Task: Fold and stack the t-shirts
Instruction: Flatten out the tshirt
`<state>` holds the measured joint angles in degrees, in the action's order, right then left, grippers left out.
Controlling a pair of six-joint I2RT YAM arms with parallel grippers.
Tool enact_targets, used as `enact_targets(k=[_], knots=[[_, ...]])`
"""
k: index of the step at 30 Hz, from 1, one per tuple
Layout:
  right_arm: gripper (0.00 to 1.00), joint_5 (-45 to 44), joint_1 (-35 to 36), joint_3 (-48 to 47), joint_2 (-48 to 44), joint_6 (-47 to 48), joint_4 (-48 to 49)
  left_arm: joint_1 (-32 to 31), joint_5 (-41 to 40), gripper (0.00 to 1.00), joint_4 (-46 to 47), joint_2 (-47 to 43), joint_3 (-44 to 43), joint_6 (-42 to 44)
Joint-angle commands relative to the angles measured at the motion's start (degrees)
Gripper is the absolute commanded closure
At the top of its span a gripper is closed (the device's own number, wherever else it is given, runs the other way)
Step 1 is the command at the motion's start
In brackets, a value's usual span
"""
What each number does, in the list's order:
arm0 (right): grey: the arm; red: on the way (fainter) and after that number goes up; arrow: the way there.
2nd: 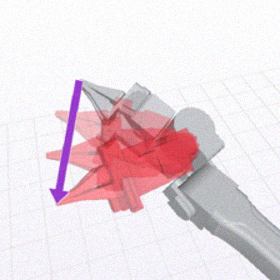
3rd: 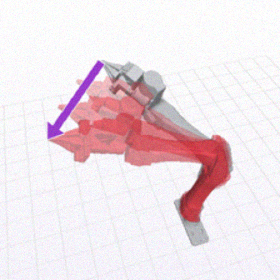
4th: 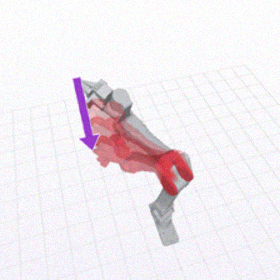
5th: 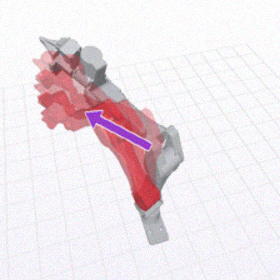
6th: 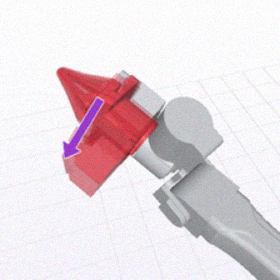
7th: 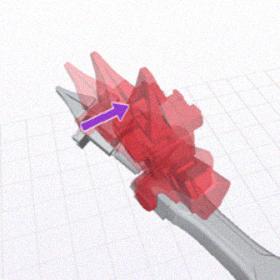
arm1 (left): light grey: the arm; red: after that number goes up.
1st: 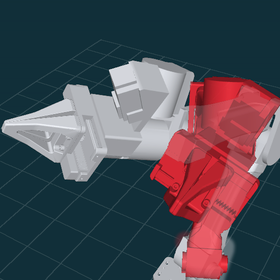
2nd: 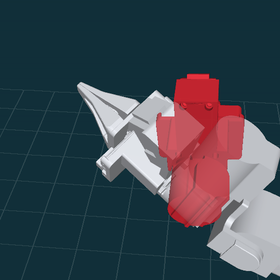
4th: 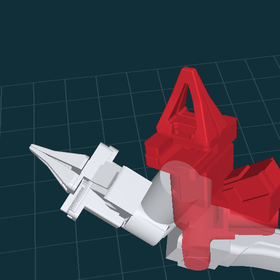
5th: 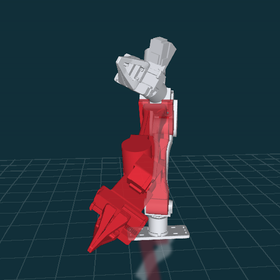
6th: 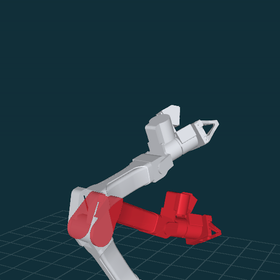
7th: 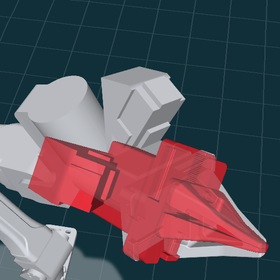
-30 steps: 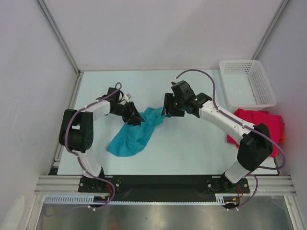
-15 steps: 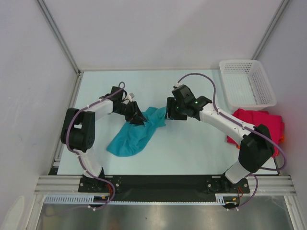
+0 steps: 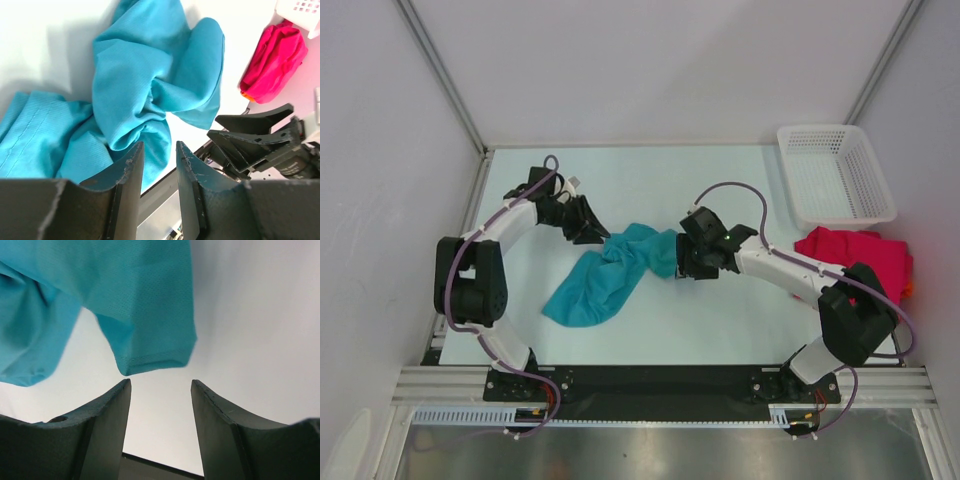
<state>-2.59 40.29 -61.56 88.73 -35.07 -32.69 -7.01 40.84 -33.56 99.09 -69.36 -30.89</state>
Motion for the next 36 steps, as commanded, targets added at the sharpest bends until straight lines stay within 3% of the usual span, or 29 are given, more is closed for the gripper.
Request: enact_targets(k=[1,10,20,28,36], knots=[[0.43,-0.7,0.6,4.2,-4.9,-2.8,3.2,0.9,-0.3,0.63,-1.7,-2.8,-1.7,2.0],[0.44,-0.9,1.0,3.8,-4.5,-2.7,3.7,1.2,-1.8,0.63,-2.7,-7.3,1.9,3.1],[0.44,-1.0,2.9,0.0,-5.3,-2.5,1.2,1.2,-5.1,0.63,-2.3,-14.2,12.1,2.1],[0.44,-2.5,6.7,-0.5,-10.1,-5.2,-0.1,1.2,-5.3,0.63,-2.2,-15.0,12.8,1.5],[0.45,-3.5,8.4,-0.1,-7.8,-6.2,0.2,1.2,-9.5,0.63,-5.0,-19.8,15.6,1.3]])
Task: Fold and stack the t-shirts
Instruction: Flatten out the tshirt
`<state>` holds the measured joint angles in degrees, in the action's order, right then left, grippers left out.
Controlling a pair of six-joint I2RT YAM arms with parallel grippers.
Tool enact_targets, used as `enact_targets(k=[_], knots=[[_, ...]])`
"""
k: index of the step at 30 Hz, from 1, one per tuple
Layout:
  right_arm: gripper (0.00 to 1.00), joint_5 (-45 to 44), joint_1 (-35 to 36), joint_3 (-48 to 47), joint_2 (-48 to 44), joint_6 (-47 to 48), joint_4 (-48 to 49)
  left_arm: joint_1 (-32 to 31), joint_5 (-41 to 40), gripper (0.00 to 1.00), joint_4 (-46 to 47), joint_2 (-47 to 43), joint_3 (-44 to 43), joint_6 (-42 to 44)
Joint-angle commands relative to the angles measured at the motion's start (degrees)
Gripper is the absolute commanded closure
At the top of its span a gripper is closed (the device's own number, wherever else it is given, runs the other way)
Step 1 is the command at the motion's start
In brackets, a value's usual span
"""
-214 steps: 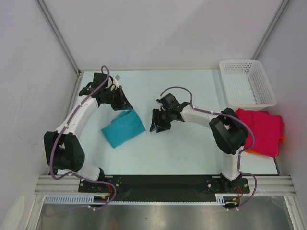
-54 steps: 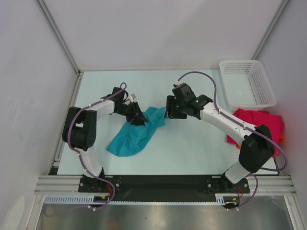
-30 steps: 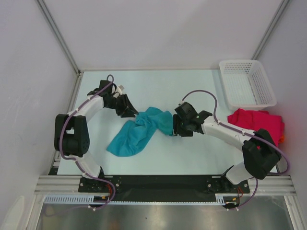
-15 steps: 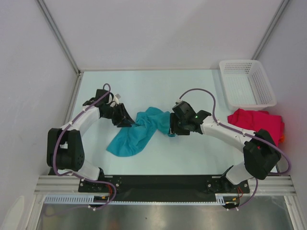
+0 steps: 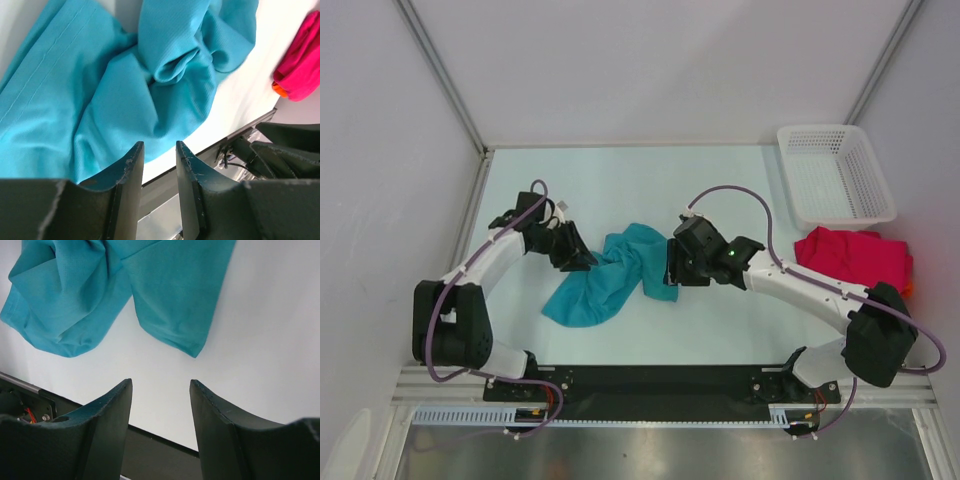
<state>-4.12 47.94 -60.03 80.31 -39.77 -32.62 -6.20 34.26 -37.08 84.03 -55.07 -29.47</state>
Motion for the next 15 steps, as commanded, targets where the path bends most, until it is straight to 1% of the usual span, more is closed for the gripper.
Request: enact_targets(k=[1,5,8,9,12,14,15], knots=[[0.45,-2.3,0.8,-1.6,0.7,-1.7,0.1,0.4,-3.7,0.63,-2.1,-6.1,1.9,-0.3],[0.45,-3.4,0.8,-0.9,1.3,-1.1,0.4,0.4,-7.7,0.63,-4.7,-9.5,2.2,-0.9],[0.45,-2.4,0.8,-0.4,3.2,-0.5,1.9,0.4,-12.5,0.63,-8.5,-12.6,1.3,-0.4],[0.45,-1.4,0.7,-0.1,4.6,-0.3,2.6,0.4,-16.3,0.63,-9.4,-13.7,1.2,-0.2],[0.45,0.5,0.7,0.4,7.4,0.4,5.3,0.4,-22.1,0.63,-13.9,-17.5,1.2,0.3],[0.46,1.7,0.8,0.2,10.7,1.1,6.9,0.4,-24.8,0.63,-15.0,-19.1,1.9,0.3],[0.46,2.5,0.8,0.0,11.6,1.5,7.4,0.4,-27.6,0.63,-15.6,-20.2,2.3,0.3]])
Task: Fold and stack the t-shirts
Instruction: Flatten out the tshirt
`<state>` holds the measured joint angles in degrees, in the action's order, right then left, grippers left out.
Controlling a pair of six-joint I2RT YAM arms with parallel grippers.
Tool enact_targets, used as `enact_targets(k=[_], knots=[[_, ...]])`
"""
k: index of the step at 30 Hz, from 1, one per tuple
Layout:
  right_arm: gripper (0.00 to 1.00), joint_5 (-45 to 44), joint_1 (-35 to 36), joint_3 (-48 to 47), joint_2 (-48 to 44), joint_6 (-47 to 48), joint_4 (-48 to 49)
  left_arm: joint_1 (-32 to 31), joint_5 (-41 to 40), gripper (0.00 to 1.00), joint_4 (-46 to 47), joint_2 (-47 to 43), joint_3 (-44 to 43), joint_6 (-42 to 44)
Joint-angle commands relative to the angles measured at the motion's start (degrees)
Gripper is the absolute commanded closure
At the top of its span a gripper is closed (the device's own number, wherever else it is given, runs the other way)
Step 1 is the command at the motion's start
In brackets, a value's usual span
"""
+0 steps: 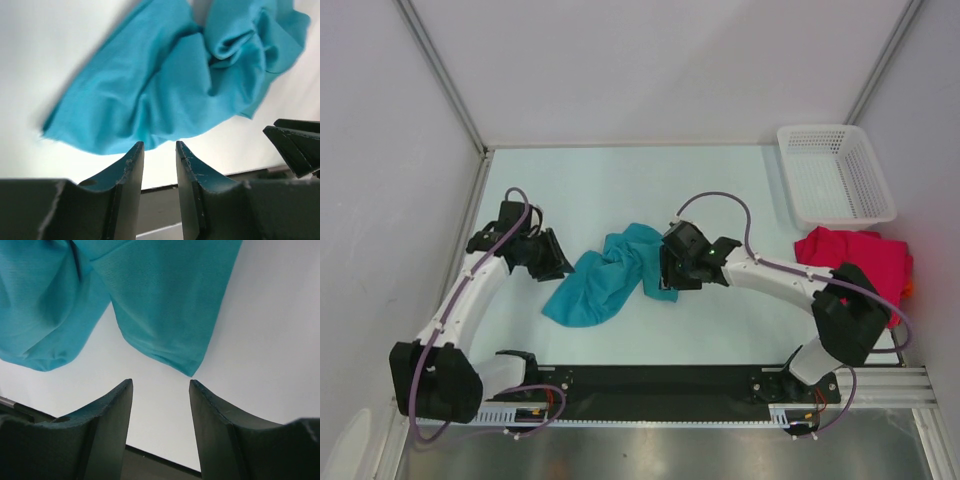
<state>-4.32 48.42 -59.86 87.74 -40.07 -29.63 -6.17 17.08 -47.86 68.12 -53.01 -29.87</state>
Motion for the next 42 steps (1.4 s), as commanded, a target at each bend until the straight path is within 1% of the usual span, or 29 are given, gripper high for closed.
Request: enact_targets(k=[1,5,9,13,19,20,23,27,30,31,33,38,42], knots=[[0.46,3.2,0.4,-0.6,6.2,2.2,5.3,0.4,-11.7,0.63,-5.1,-4.7,1.1,0.4],[0.46,3.7,0.4,-1.6,8.9,3.9,5.5,0.4,-16.6,0.63,-6.1,-4.7,3.2,0.4],[0.46,3.2,-0.2,-1.1,9.2,5.1,5.2,0.4,-18.8,0.63,-5.8,-3.5,4.7,0.5],[0.46,3.2,-1.3,-0.6,9.0,5.8,5.2,0.4,-19.4,0.63,-5.1,-1.7,5.9,0.7],[0.46,3.7,-2.6,-0.7,9.0,6.5,5.0,0.4,-22.7,0.63,-5.6,0.4,4.8,1.8],[0.46,3.6,-2.8,-0.7,8.9,6.8,5.1,0.5,-23.0,0.63,-5.8,1.8,4.4,1.9],[0.45,3.7,-3.6,-0.6,8.9,7.0,5.0,0.5,-22.5,0.63,-5.2,4.1,2.7,3.0],[0.45,3.8,-4.7,-0.6,9.1,7.1,5.3,0.5,-21.1,0.63,-3.2,9.5,1.0,3.9],[0.45,3.8,-5.0,-0.8,9.4,6.9,5.6,0.6,-17.6,0.62,-0.1,13.8,1.9,4.9],[0.45,3.7,-4.9,-0.8,9.5,6.9,5.8,0.7,-15.0,0.62,0.6,15.1,2.0,5.0],[0.46,3.8,-5.1,-0.6,9.5,6.7,5.8,0.7,-13.4,0.63,2.4,16.9,3.0,5.2],[0.45,3.7,-5.2,0.7,9.6,5.9,6.2,0.7,-15.2,0.63,4.3,20.8,4.4,5.5],[0.45,5.4,-5.2,1.6,9.5,5.1,7.1,0.7,-17.0,0.63,3.8,21.4,3.4,5.6]])
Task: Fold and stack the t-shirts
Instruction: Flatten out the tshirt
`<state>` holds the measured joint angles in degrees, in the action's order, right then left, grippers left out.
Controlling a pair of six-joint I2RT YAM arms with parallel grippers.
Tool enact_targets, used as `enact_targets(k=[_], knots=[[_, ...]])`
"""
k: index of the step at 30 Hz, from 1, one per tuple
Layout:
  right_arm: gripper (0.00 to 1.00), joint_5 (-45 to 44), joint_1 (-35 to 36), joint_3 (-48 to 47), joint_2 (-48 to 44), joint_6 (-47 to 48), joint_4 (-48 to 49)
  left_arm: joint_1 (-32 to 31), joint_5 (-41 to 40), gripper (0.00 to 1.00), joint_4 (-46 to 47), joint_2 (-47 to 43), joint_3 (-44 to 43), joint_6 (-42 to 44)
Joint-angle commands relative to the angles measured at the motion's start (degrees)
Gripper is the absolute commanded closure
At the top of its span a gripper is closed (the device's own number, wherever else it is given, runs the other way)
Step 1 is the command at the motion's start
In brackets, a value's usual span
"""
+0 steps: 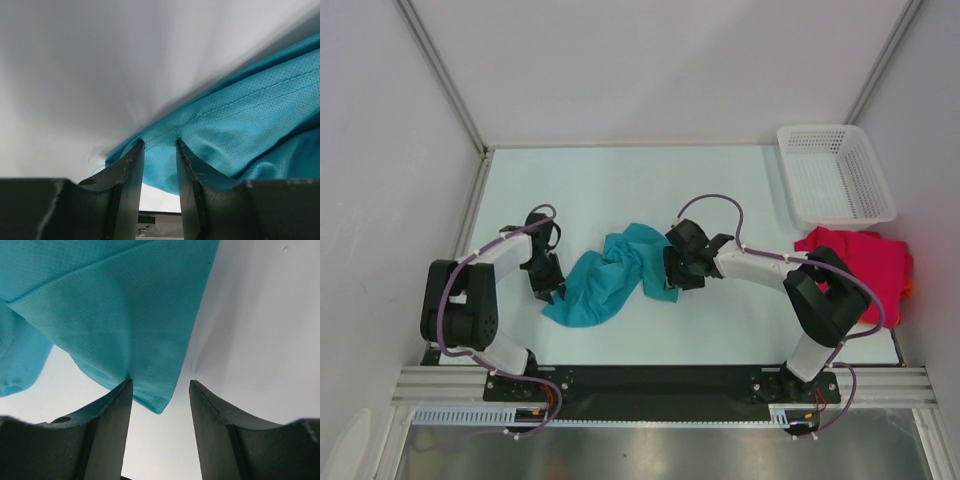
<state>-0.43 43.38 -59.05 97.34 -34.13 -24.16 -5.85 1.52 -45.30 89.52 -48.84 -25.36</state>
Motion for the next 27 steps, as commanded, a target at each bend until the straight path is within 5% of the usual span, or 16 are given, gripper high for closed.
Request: enact_targets(k=[1,13,27], knots=[[0.45,1.5,-0.1,0.8,-0.1,-0.9,1.7,0.4,-3.2,0.63,1.0,-0.3,-1.1,1.0],[0.45,1.5,0.0,0.3,0.4,-1.2,1.8,1.4,-7.3,0.63,-3.6,-8.2,-5.9,0.4],[0.45,1.7,0.2,0.4,1.5,-1.2,2.2,2.7,-2.0,0.63,0.6,-3.6,-1.1,1.9]])
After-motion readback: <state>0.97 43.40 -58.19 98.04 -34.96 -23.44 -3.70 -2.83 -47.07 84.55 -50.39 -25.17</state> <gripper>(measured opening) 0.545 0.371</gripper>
